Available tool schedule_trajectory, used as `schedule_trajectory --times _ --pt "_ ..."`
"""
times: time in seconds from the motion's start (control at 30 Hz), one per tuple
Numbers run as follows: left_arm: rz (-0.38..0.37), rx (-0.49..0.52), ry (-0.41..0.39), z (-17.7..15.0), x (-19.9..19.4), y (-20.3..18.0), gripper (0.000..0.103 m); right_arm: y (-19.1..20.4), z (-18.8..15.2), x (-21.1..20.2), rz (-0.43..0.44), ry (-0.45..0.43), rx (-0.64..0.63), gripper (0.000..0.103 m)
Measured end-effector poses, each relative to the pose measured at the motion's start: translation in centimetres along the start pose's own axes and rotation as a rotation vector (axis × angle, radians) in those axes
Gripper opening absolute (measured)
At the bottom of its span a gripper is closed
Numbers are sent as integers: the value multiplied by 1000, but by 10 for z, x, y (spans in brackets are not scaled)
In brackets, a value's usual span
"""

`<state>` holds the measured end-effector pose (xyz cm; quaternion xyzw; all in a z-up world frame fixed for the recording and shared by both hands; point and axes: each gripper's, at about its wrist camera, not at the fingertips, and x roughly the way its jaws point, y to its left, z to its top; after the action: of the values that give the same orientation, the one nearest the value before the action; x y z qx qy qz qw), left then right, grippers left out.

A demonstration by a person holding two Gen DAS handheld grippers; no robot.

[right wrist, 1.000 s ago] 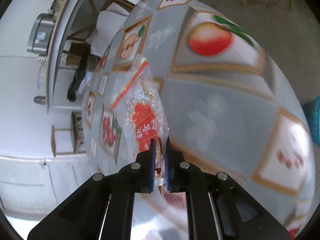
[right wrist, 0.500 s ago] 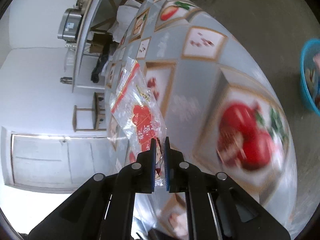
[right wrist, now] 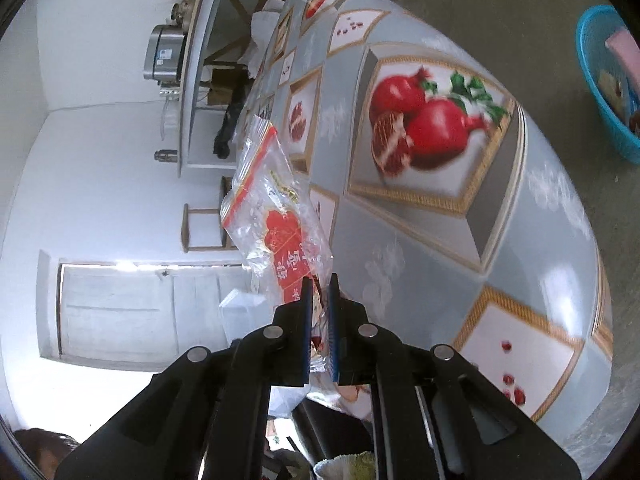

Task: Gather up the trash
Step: 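Carry the clear container and the snack bag toward the blue wastebasket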

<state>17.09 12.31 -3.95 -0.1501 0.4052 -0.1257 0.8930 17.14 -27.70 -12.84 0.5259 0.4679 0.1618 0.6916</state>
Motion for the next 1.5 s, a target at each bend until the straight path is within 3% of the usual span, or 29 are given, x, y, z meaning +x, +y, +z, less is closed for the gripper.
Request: schedule_trajectory --times 0.87,1.1,1.5 --pt "70 89 -77 -11 -30 -21 2 12 -8 -14 46 -7 -39 7" --pt "56 90 -82 -10 -32 -24 2 13 -10 -19 60 -14 -40 7" --pt "-34 122 -94 3 -31 -54 2 9 -5 -53 110 -80 -44 7"
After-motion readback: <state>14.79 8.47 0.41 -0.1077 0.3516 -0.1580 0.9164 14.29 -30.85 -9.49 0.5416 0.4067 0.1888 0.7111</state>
